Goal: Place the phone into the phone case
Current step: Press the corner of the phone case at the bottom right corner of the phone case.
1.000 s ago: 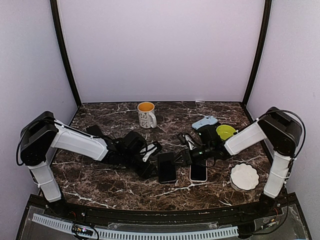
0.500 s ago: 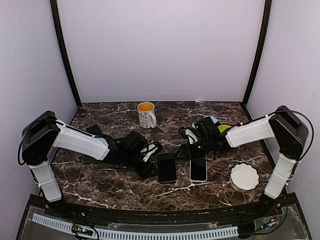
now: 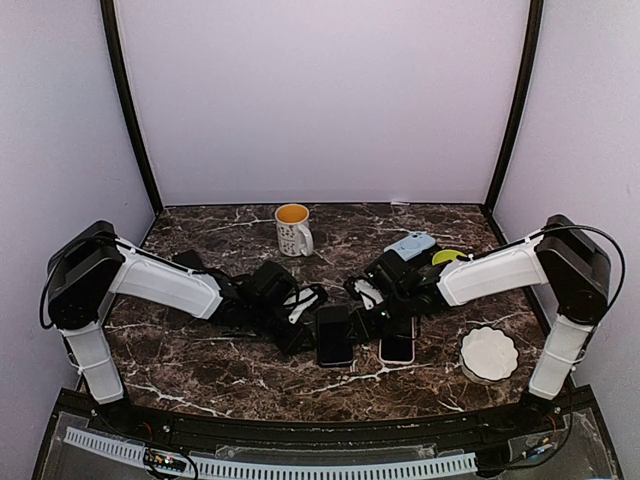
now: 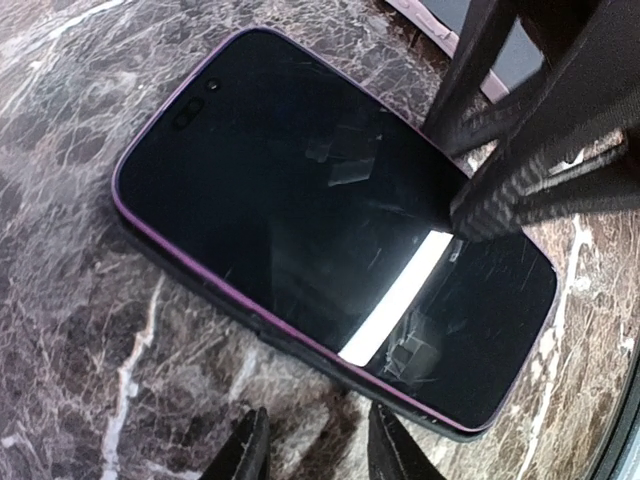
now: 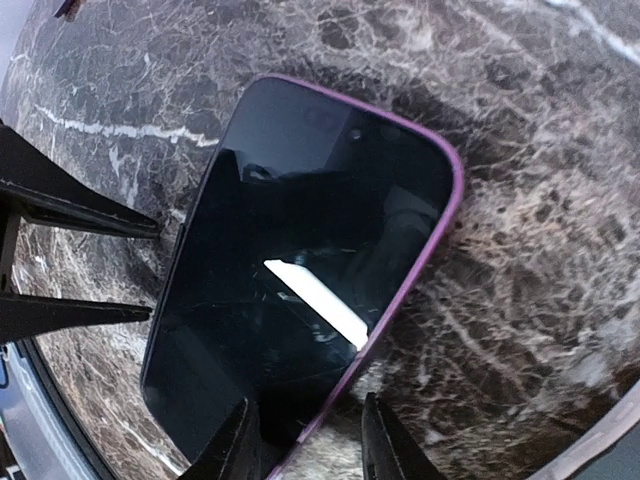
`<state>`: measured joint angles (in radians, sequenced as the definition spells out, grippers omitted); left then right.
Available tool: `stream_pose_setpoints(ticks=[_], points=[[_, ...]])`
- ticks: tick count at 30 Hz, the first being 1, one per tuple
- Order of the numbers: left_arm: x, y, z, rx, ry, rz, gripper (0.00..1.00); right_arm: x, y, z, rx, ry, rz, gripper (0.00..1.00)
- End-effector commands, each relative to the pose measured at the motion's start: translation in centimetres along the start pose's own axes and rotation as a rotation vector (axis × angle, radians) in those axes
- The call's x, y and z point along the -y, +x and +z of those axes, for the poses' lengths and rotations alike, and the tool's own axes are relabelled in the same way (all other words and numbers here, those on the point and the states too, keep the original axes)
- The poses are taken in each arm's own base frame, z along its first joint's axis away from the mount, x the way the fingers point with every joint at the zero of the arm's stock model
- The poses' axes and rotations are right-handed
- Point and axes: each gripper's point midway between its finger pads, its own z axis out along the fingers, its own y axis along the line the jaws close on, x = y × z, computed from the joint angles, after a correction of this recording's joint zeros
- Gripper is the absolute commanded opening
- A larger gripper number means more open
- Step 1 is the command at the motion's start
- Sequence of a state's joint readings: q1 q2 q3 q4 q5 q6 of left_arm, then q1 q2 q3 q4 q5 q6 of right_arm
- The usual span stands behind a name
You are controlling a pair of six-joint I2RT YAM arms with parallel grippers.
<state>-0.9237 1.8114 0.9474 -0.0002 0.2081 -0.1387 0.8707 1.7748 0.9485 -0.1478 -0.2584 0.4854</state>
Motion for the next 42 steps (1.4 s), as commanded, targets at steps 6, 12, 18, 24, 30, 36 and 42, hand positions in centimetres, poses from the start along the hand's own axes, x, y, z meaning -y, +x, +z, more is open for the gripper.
stream_pose_setpoints(ticks=[6,12,18,24,30,36,42], points=[[0.5,2.7,1.0,-0.108,0.052,-0.035,0.31,-0.2,1.3,1.1,-0.038,0.066,0.059,0.20],[0.9,2.5,1.2,-0.108,0.075,-0.046,0.28,-1.2,1.7,1.8,-0.052,0.058,0.072,0.12],[1.0,2.1,1.0,-0.093,0.077,-0.040,0.28,-2.2,2.6,2.9,-0.079,0.039,0.075,0.07],[0.8,2.1,0.8,-0.097,0.067,-0.032,0.28,-1.5,4.2,2.7,-0.122,0.083,0.081,0.09],[0.7,2.4,0.7,-0.101,0.056,-0.020,0.28,-2.2,2.0,-0.2,-0.071,0.126,0.041,0.18],[0.9,2.6,0.6,-0.108,0.068,-0.030,0.28,-2.7,1.0,-1.4,-0.046,0.137,0.046,0.21],[1.3,3.0,0.2,-0.105,0.088,-0.024,0.28,-2.1,2.3,-0.9,-0.066,0.141,0.080,0.29]])
